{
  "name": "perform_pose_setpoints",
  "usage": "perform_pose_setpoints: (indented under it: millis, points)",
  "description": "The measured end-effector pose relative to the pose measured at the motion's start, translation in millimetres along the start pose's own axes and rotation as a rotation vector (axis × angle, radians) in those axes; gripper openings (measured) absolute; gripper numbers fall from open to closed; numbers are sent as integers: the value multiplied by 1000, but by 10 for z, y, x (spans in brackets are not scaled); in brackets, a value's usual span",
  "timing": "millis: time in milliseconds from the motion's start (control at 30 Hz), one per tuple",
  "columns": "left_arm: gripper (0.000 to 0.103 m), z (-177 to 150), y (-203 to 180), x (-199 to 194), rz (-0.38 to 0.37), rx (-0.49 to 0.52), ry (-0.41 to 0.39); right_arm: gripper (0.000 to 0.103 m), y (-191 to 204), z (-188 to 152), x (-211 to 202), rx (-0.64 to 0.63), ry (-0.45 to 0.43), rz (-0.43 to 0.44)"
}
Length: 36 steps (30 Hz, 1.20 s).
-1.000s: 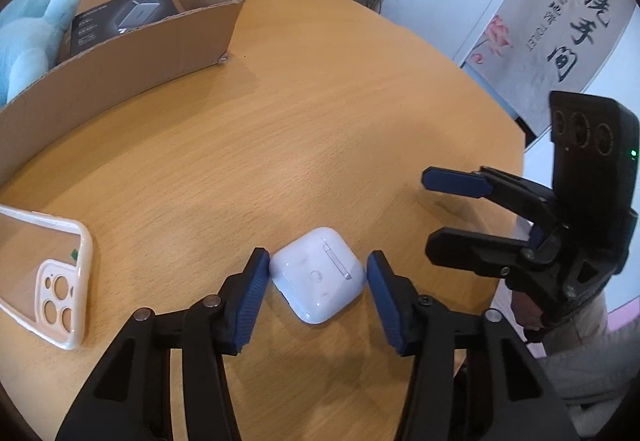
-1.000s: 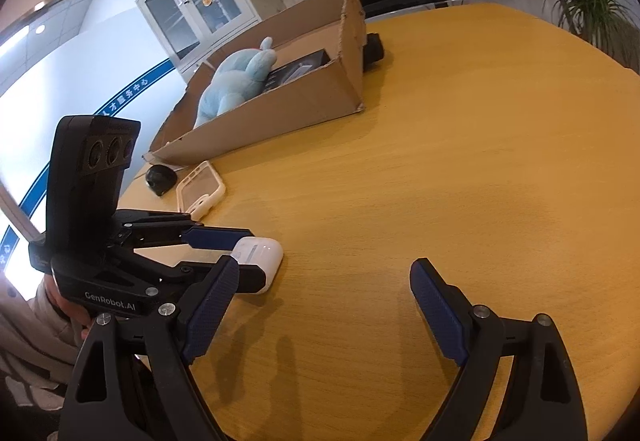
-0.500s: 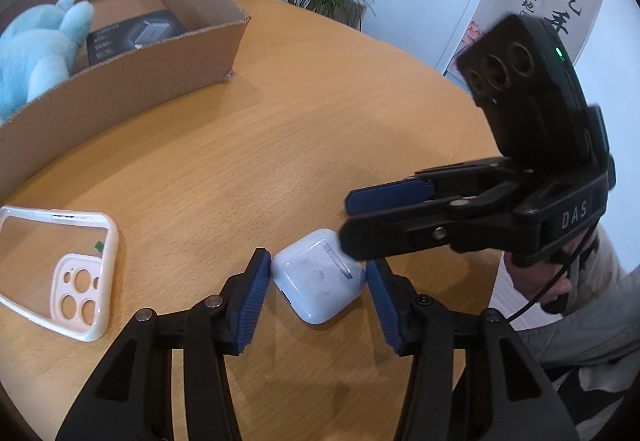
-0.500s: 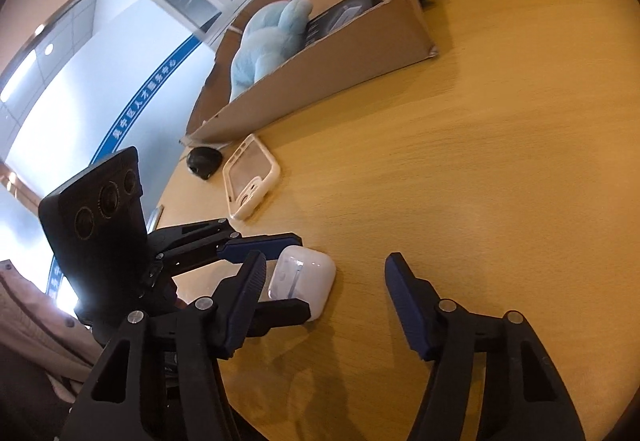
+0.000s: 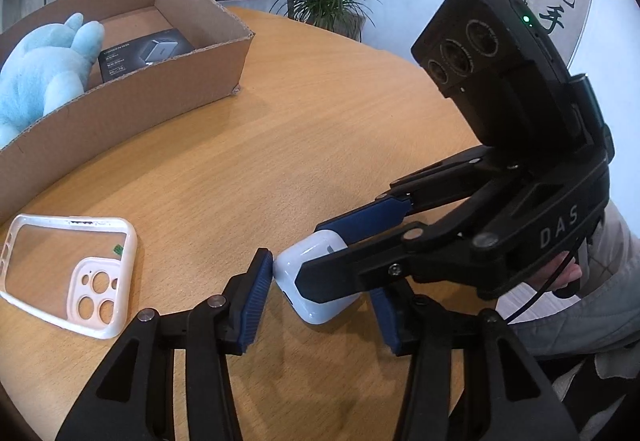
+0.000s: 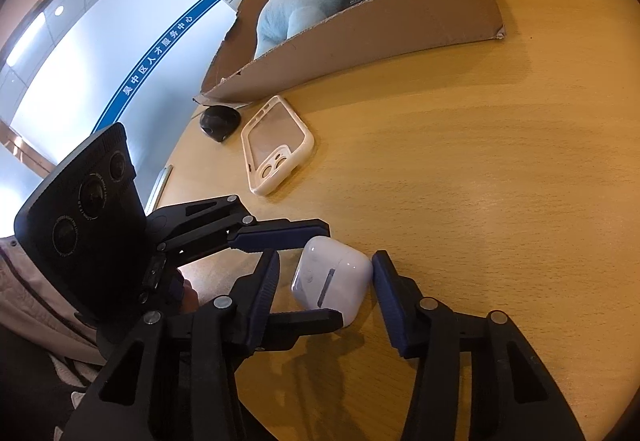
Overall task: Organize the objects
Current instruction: 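Lift the earbud case off the table with the right tool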
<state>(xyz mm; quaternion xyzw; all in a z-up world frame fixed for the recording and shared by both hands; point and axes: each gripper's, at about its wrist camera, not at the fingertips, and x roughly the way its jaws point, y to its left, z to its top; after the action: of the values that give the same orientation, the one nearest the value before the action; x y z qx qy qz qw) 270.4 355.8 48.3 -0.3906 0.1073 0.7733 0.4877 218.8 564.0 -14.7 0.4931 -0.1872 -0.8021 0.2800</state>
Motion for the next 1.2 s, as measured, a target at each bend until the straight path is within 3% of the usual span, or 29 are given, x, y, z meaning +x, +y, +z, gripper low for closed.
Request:
perform_pose_setpoints:
  millis: [100,167,267,367,700,967,1200]
  points:
    - [45,-11,10,-10,-1,-1,-1,31,-55,8,8,28,2,-1]
    - [45,-18,7,-18,-2,-2,-1,29,-86,5,10,48,0,13]
    - [46,-22,6,-9,-3,1,0,29,-67,-2,4,40,-3,6]
    - [54,-38,3,2,12,-2,12,27,-43,-14,14,31,-2,16]
    - [49,-38,-35,52,4,26,25,25,-17,-41,-7,5,-12,19]
    - [46,-59,-38,6,-5,25,7,26,-83,-56,46,42,5,90]
    - [46,-50,-41,22,-3,24,13,25,-68,-69,60,47,-3,98]
